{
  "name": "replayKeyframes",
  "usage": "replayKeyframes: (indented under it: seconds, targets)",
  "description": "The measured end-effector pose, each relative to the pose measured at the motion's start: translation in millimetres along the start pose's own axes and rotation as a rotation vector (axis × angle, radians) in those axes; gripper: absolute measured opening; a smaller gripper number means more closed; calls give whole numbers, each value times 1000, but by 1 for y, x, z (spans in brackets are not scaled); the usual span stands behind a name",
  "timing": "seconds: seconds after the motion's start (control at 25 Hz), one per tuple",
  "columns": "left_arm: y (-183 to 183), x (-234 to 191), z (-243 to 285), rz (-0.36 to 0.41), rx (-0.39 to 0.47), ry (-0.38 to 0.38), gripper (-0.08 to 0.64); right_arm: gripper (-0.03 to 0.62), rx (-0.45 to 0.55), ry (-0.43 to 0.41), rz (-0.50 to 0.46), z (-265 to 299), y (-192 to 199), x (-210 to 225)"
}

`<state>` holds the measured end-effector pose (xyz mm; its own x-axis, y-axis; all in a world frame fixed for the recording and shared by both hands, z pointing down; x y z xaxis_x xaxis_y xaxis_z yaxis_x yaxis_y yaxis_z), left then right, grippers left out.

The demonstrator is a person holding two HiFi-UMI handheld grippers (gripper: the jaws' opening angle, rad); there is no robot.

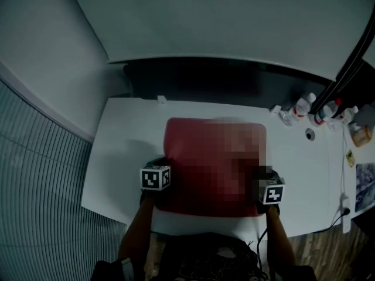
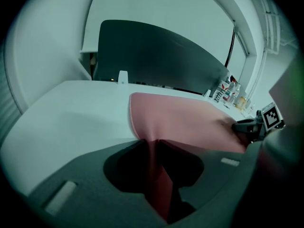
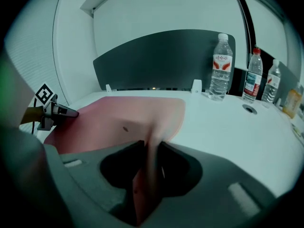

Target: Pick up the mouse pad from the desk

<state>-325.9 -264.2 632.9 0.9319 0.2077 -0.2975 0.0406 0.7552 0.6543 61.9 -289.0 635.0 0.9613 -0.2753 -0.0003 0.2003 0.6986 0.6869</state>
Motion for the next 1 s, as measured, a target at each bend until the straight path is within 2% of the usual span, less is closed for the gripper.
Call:
replayKeyframes:
  seconds: [0.24,0.48,1.0]
  targets:
    - [0,1,0,-1,5,30,74,91,-3,-31,8,1,-1,-2]
    - [-3,4,-6,-40,13,55,74,81,4,-38,12,-5,-3,-3]
    - [-20,28,-31,8,89,51,74,81,118,-77,11,-29,-22,-10]
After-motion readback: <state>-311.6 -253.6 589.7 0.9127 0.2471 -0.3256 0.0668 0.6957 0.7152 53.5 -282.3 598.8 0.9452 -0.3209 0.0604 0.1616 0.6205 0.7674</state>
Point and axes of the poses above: the fingertips, and each gripper's own axes: z forward along the fingers, x to its right, y out of its underside, the point moved 6 cm from there along -z, backward along the fingers, and after that the axes turned 9 degrees about y, right-handed, at the moved point
